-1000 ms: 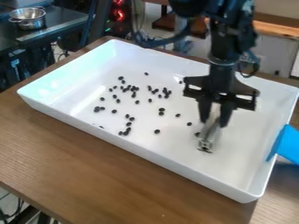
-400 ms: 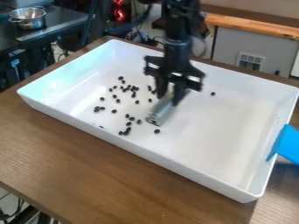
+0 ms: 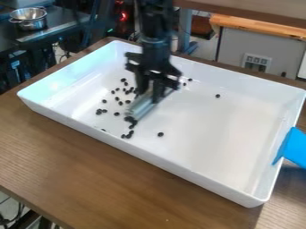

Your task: Sweep into pile

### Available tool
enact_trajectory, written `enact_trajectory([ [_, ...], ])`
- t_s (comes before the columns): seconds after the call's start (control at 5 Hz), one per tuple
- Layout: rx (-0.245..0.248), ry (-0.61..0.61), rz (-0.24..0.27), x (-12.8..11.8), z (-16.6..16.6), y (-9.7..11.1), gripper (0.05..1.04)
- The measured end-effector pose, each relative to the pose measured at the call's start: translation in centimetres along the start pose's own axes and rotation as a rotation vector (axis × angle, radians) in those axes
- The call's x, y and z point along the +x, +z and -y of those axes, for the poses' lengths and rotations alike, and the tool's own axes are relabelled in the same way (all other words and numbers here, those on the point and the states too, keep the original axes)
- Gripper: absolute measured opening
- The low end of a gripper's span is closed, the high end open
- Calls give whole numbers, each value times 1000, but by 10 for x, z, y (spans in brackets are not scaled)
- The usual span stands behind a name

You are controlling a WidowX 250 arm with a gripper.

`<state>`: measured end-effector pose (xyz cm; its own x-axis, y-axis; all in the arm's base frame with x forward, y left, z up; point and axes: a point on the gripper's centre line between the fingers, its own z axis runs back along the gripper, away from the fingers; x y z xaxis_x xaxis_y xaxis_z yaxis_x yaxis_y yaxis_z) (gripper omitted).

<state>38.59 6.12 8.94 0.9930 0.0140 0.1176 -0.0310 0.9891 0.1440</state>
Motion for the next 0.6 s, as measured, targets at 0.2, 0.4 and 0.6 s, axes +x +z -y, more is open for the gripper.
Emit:
enact_trajectory([
  [0.2,24,-4,3,-10,-38,-4,344],
  [0.4,82,-19,21,-8,-55,-5,344],
  [0.6,123,-13,25,-7,-66,-6,344],
])
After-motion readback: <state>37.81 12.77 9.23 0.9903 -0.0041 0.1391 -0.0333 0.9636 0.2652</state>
